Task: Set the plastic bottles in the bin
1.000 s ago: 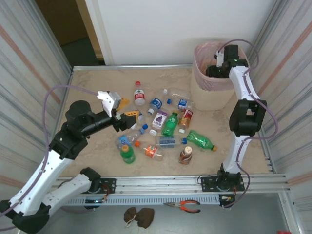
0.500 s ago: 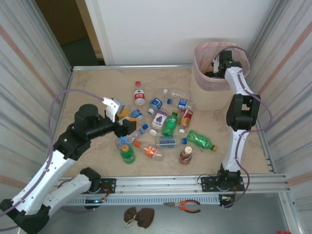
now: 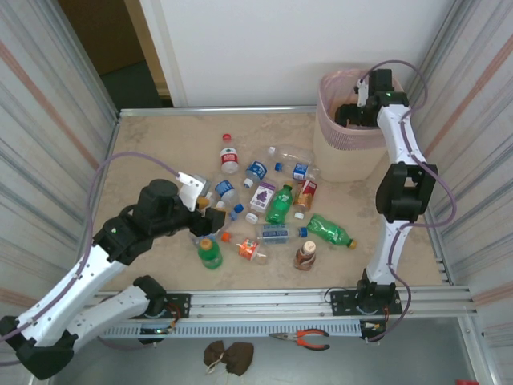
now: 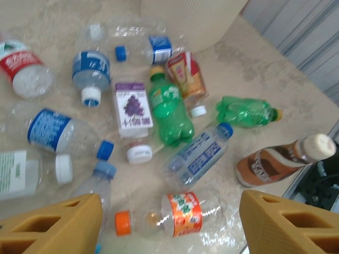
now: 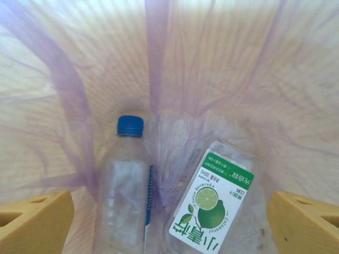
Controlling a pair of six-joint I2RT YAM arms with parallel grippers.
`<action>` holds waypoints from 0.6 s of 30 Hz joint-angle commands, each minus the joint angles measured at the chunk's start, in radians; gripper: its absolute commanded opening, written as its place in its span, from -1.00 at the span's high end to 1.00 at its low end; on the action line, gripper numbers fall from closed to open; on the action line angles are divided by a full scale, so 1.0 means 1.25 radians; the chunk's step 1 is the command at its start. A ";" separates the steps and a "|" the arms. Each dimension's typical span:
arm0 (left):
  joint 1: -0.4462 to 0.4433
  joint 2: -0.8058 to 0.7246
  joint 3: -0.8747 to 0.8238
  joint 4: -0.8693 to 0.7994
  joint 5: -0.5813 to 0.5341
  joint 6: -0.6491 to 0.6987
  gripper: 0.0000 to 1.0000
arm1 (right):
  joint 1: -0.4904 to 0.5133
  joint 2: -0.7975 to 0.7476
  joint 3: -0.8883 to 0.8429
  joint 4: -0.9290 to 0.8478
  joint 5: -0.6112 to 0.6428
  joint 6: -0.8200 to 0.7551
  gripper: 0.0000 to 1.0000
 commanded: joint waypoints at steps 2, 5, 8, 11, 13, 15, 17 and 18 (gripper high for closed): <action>-0.051 0.011 0.002 -0.116 -0.134 -0.116 -0.33 | 0.002 -0.080 0.027 -0.024 -0.009 0.006 -0.86; -0.106 0.032 0.005 -0.173 -0.193 -0.183 -0.30 | 0.002 -0.114 0.026 -0.026 -0.011 0.008 -0.86; -0.155 0.063 0.013 -0.231 -0.241 -0.251 -0.26 | 0.004 -0.146 0.022 -0.028 -0.019 0.012 -0.86; -0.203 0.089 0.024 -0.298 -0.292 -0.317 -0.23 | 0.011 -0.179 0.021 -0.029 -0.018 0.012 -0.86; -0.228 0.098 0.027 -0.332 -0.319 -0.349 -0.23 | 0.015 -0.201 0.019 -0.030 -0.017 0.011 -0.86; -0.237 0.103 0.026 -0.351 -0.324 -0.368 -0.21 | 0.018 -0.221 0.014 -0.030 -0.017 0.011 -0.87; -0.245 0.108 0.021 -0.360 -0.325 -0.377 -0.20 | 0.021 -0.239 0.007 -0.028 -0.018 0.012 -0.87; -0.247 0.109 0.017 -0.361 -0.324 -0.378 -0.20 | 0.023 -0.249 0.004 -0.024 -0.019 0.012 -0.87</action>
